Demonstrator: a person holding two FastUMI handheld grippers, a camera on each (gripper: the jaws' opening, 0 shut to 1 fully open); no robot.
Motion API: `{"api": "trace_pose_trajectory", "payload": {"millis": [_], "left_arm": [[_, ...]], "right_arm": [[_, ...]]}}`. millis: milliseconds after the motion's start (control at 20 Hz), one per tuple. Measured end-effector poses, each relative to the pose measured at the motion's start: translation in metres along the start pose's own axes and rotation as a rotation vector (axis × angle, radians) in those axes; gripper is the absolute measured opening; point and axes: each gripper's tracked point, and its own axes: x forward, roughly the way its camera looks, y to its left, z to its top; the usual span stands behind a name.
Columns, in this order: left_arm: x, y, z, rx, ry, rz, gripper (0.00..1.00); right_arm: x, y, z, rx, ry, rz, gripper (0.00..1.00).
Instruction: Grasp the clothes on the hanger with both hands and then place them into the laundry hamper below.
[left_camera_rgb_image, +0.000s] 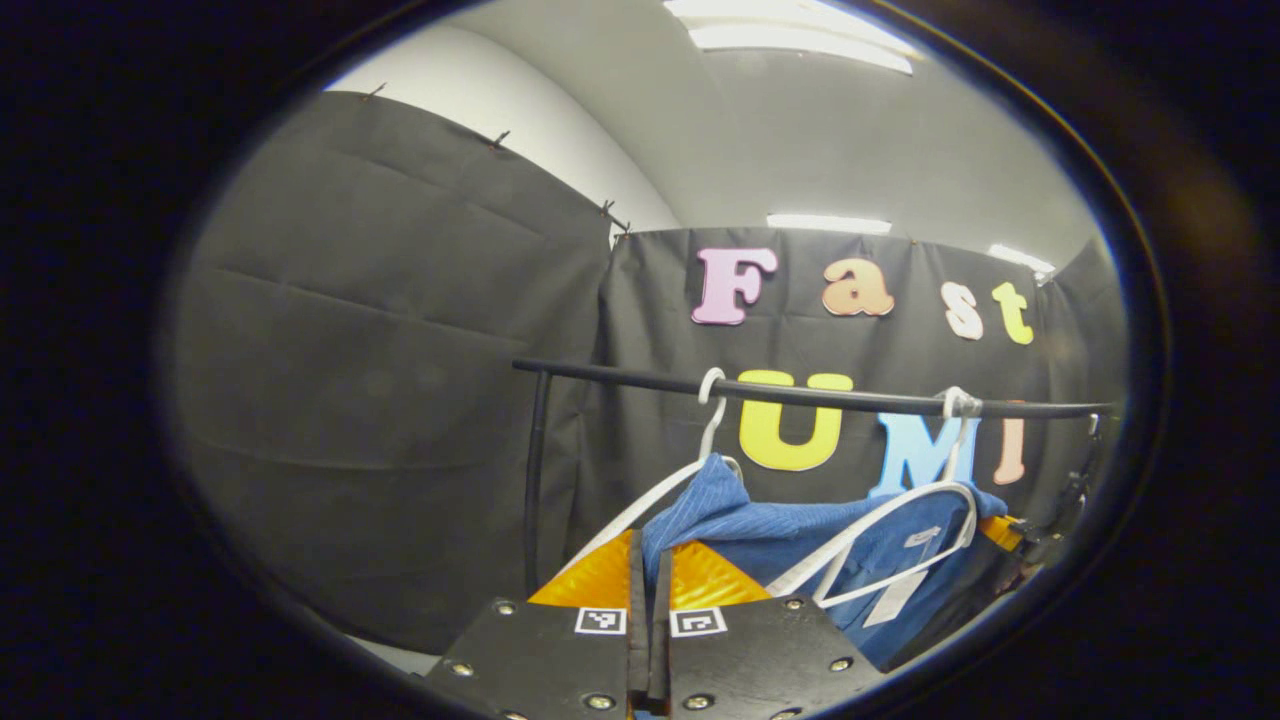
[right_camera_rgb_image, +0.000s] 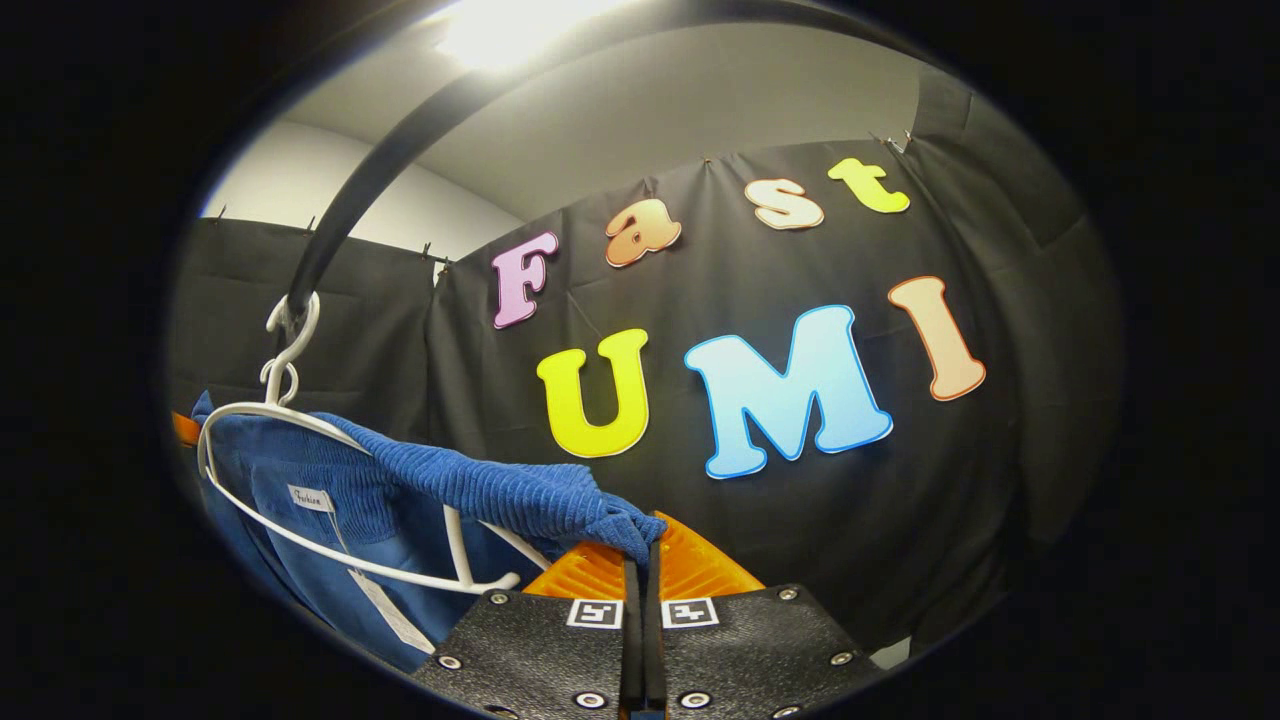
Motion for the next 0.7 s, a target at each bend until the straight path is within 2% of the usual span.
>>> {"api": "trace_pose_trajectory", "payload": {"millis": [300, 700], "left_arm": [[-0.003, 0.009, -0.037, -0.123, 0.027, -0.042, 0.01], [-0.021, -0.004, -0.060, -0.061, 0.066, -0.019, 0.01]], "right_arm": [[0.003, -0.002, -0.006, -0.048, -0.007, 0.012, 0.00], [-0.002, -0.010, -0.019, -0.093, -0.017, 0.013, 0.01]]}}
